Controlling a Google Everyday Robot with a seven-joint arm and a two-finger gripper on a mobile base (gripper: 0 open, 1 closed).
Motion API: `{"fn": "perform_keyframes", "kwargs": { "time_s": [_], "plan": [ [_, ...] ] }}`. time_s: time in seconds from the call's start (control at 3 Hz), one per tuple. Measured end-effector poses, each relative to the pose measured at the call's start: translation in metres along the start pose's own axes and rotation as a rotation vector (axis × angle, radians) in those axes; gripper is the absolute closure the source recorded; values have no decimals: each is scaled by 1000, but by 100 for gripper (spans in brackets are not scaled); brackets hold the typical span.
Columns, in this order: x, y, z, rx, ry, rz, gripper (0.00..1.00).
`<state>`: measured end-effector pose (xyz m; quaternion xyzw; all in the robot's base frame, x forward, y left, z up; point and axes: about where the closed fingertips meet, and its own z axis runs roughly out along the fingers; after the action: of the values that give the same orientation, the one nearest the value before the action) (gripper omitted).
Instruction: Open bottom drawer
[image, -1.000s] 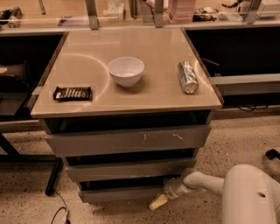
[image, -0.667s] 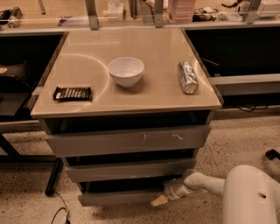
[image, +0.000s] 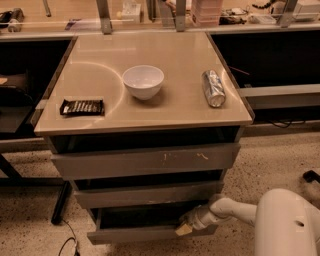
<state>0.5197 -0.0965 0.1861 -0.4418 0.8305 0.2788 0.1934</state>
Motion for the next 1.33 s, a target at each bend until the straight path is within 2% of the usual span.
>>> {"fn": "perform_keyframes", "kwargs": {
  "time_s": [0.33,1.33],
  "plan": [
    [0,0,0,0,0,0,99],
    [2,12,-5,2,5,19,100]
  ]
}}
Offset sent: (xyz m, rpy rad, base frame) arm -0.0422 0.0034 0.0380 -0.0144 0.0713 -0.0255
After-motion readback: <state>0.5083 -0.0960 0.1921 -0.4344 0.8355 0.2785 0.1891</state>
